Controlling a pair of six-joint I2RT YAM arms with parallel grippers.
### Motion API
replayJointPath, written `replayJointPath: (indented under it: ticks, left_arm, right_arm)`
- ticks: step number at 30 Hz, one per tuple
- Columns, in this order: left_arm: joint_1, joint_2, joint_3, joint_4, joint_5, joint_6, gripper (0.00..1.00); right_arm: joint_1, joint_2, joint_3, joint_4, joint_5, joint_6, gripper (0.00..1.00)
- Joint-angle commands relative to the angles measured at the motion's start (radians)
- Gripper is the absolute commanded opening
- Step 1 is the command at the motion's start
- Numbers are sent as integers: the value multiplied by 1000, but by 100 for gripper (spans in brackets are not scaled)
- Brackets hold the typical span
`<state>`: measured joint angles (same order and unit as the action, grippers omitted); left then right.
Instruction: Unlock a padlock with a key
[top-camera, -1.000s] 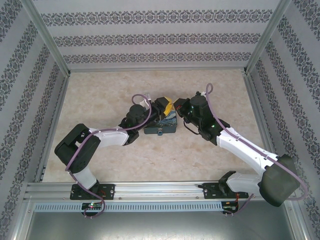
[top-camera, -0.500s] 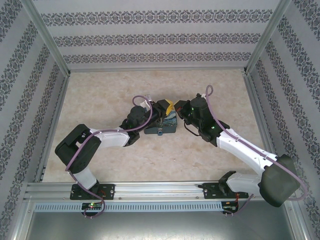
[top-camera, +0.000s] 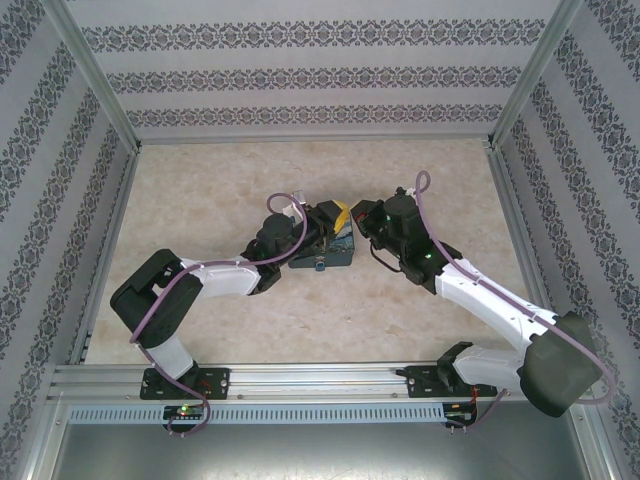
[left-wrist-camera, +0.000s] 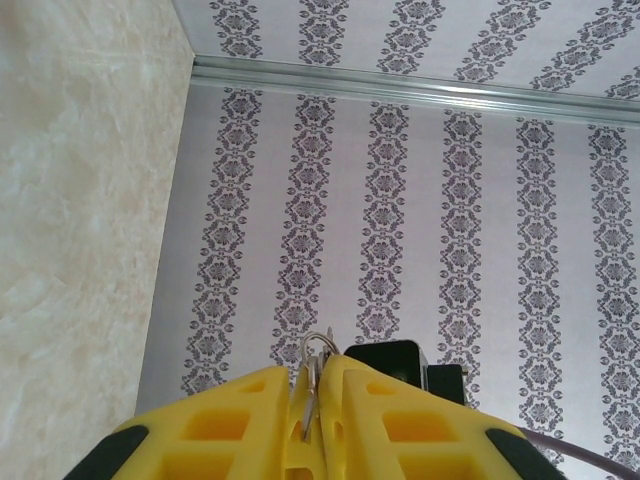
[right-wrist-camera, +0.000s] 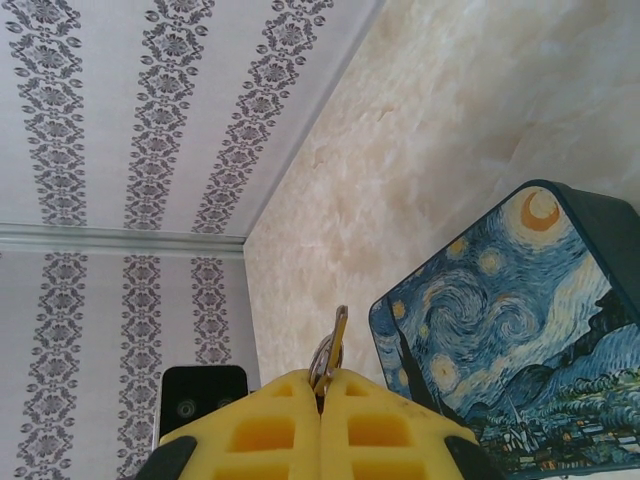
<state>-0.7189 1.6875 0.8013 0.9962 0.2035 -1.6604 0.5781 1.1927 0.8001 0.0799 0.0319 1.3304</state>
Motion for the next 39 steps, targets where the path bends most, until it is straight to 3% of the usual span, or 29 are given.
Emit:
replayJointPath:
  ticks: [1, 22, 25, 27, 28, 30, 32, 34, 39]
  left_arm:
    - [-16, -29, -13, 27, -17, 21, 19]
    - [-22, -10, -6, 33, -16, 24, 8]
    - [-22, 0, -5, 41, -13, 35, 0]
    - [-21, 7, -7, 52, -11, 56, 0]
    - [-21, 8, -11, 52, -13, 72, 0]
    - [-13, 3, -26, 46, -11, 107, 0]
    - [-1, -15, -47, 25, 1, 152, 0]
    - [19, -40, -69, -13, 27, 212, 0]
    - [75, -134, -76, -218, 150, 447, 0]
  right_arm:
    - [-6, -22, -24, 7, 0, 3, 0]
    - [-6, 3, -22, 24, -27, 1, 0]
    - [-6, 8, -24, 26, -32, -3, 0]
    - [-10, 6, -25, 25, -34, -10, 0]
    - [-17, 4, -25, 21, -39, -15, 3]
    - [-37, -10, -32, 14, -54, -26, 28]
    - [-66, -34, -43, -5, -73, -48, 44]
    - [-100, -73, -68, -27, -89, -70, 53]
    - [-183, -165, -148, -61, -171, -138, 63]
